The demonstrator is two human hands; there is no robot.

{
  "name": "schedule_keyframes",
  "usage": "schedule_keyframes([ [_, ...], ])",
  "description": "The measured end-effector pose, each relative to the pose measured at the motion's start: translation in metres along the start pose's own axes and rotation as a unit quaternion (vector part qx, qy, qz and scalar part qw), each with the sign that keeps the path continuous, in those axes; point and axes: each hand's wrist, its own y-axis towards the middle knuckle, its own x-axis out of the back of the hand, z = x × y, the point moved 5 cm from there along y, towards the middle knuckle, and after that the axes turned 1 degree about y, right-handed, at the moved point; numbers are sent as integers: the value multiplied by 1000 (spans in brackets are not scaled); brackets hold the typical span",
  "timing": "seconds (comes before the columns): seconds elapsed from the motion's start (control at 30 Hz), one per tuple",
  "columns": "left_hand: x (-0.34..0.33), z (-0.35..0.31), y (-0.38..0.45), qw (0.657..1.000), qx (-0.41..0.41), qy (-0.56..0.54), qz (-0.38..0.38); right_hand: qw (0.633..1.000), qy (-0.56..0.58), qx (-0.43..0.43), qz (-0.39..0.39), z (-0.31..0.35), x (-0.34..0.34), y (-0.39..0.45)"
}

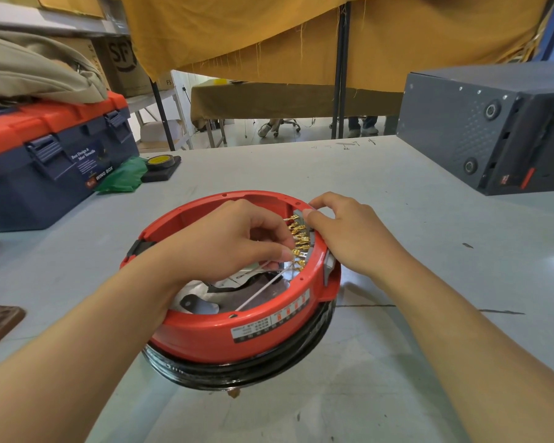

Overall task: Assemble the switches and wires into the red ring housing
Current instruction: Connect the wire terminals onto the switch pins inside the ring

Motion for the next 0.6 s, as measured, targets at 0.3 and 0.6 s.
schedule_keyframes([
  [0.3, 0, 1, 1, 1000, -2, 7, -2, 1000, -1, -1, 0, -1, 0, 1],
  [0.6, -2, -3, 1, 1000, -20, 12, -9, 1000, -4, 1, -4, 0, -1, 0],
])
